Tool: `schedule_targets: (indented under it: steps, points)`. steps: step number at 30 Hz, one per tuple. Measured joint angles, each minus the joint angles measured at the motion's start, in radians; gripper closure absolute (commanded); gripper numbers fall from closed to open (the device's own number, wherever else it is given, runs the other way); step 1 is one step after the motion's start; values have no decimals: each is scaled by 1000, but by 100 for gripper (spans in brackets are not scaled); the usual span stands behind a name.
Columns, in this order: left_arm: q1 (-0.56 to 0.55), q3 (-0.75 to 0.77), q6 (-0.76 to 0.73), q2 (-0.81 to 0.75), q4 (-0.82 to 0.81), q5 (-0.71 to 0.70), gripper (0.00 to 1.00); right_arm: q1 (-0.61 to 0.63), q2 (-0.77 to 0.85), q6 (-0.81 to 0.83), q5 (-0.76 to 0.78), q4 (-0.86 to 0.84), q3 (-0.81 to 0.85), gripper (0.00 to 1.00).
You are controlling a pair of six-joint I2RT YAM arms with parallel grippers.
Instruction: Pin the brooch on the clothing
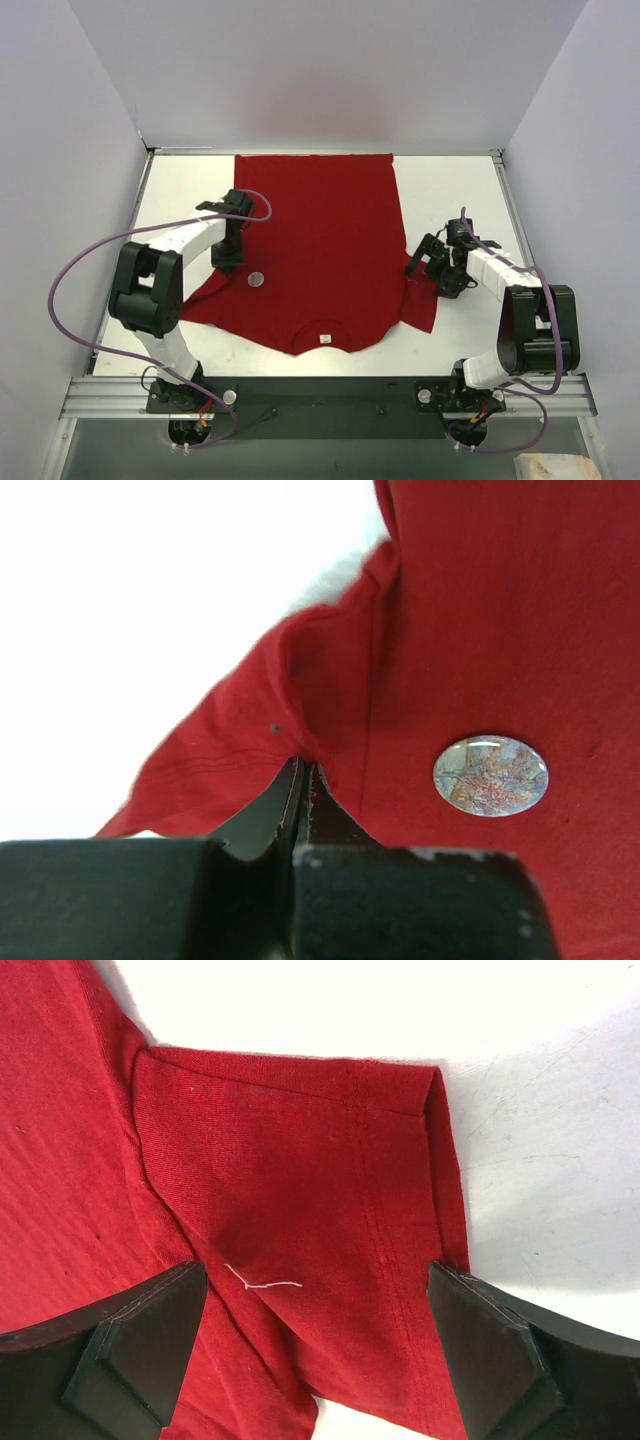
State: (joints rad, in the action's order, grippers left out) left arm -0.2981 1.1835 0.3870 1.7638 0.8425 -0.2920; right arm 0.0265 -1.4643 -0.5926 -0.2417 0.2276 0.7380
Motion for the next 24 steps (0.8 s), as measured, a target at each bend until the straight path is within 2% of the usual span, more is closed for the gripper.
schedule_targets:
  steps: [17, 18, 19, 20, 21, 24]
  points:
    - [100, 117, -137, 1, 87, -251, 100, -1, 2, 23, -4, 1, 0, 1]
    - [107, 129, -144, 11, 88, -264, 92, -1, 3, 25, -2, 2, 0, 1]
    - [116, 145, -154, 26, 89, -282, 77, -1, 4, 29, 2, 2, 0, 1]
    - [123, 159, -160, 40, 90, -296, 42, -1, 5, 33, 6, 2, 0, 1]
    - [129, 176, -167, 56, 93, -309, 29, -1, 6, 37, 10, 3, 0, 1]
    - [140, 240, -170, 113, 115, -352, 13, -1, 10, 46, 20, 10, 0, 1]
